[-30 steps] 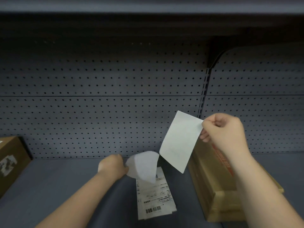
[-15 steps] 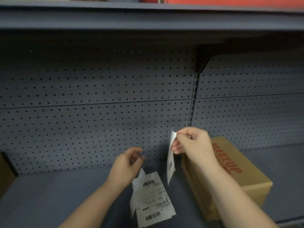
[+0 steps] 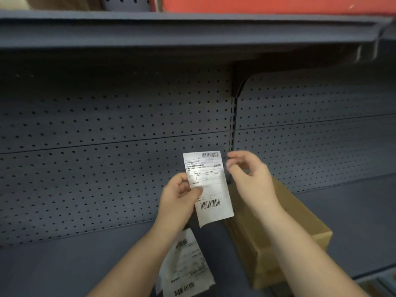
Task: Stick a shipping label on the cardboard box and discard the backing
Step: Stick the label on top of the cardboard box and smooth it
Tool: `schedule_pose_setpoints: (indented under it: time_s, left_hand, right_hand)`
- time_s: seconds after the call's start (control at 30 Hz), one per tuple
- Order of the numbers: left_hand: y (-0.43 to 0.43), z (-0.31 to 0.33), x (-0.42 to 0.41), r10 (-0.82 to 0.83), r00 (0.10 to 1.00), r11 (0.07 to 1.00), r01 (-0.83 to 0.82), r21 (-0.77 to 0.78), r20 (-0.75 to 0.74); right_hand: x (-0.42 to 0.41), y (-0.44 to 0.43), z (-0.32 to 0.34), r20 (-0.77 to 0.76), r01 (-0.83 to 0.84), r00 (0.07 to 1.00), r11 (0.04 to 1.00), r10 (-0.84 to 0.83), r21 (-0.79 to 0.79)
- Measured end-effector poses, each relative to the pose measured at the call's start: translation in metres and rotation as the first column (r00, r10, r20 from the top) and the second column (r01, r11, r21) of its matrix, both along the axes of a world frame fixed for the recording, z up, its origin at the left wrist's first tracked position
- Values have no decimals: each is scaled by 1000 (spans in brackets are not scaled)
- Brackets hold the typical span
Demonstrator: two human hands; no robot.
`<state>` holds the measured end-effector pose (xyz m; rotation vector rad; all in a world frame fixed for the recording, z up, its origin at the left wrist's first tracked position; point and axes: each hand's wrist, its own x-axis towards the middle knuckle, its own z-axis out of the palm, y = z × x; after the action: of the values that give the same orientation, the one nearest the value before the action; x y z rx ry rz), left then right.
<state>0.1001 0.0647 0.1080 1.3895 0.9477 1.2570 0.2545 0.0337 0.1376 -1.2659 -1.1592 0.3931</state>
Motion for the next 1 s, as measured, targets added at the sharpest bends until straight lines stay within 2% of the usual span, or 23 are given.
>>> schedule_pose_setpoints:
  time_s: [0.1, 0.2, 0.33, 0.7, 0.9, 1.0]
  left_hand:
    - [-8, 5, 23, -37, 997, 996, 41, -76, 61]
    - [-15, 10, 54, -42, 990, 987, 62, -148, 134]
    - [-18, 16, 97, -25, 988, 986, 49, -159, 151]
    - [-18, -8, 146, 61, 997, 955, -70, -288, -40]
    - [-11, -13, 148, 213, 954, 942, -258, -214, -211]
    - [-7, -13, 147, 248, 925, 944, -297, -141, -286]
  right_hand:
    - [37, -4, -6, 2, 42, 999, 989, -42, -140]
    - [72, -9, -11, -59, -85, 996, 933, 69, -349]
    - [116, -17, -11, -189, -282, 955, 897, 228, -342]
    - [185, -15, -21, -65, -323, 940, 808, 336, -492]
    - [190, -6, -29, 19, -290, 936, 802, 351, -523]
    - [190, -2, -33, 78, -246, 940, 816, 333, -523]
